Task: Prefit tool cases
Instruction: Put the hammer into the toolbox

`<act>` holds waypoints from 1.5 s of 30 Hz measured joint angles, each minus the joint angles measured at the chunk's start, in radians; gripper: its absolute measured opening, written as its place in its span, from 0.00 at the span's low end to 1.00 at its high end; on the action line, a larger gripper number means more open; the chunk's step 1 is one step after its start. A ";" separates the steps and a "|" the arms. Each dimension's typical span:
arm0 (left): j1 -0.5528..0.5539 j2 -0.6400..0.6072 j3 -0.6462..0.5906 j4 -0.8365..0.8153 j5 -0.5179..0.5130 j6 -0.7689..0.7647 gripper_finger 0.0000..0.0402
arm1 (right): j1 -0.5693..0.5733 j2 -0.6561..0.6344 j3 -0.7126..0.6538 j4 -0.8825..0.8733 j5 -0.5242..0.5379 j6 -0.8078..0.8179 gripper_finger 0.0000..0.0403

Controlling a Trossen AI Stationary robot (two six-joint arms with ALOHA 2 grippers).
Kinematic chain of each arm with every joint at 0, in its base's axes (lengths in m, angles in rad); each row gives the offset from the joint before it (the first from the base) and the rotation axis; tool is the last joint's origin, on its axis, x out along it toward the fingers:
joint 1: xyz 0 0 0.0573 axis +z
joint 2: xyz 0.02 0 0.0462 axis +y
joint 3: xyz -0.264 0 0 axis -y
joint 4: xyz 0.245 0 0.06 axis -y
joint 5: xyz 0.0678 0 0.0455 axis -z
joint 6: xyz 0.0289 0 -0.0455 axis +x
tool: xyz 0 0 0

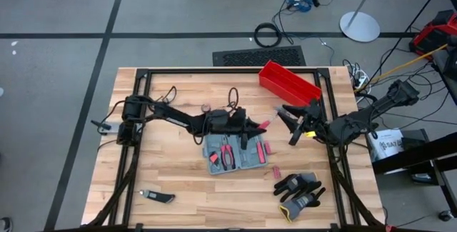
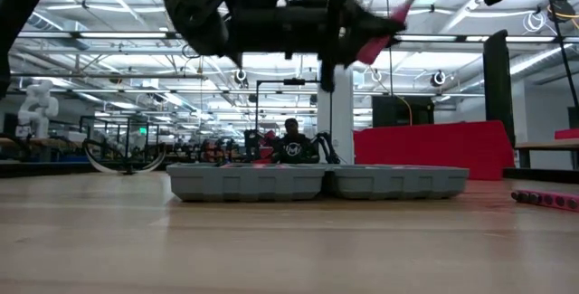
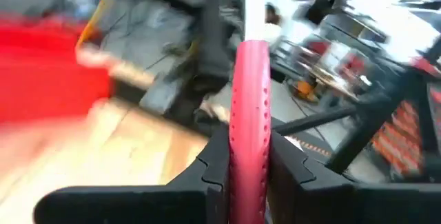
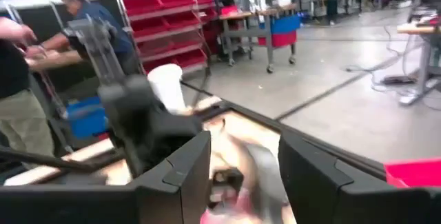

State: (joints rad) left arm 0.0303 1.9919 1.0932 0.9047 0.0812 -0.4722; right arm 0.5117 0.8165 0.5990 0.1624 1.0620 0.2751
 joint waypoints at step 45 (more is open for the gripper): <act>-0.418 0.449 0.192 0.642 -0.883 -0.586 0.14 | -0.005 0.458 0.301 -0.724 -0.380 -0.112 0.26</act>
State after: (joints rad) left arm -0.3880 2.4413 1.2854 1.5464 -0.8022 -1.0579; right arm 0.5068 1.2749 0.9005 -0.5618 0.6819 0.1632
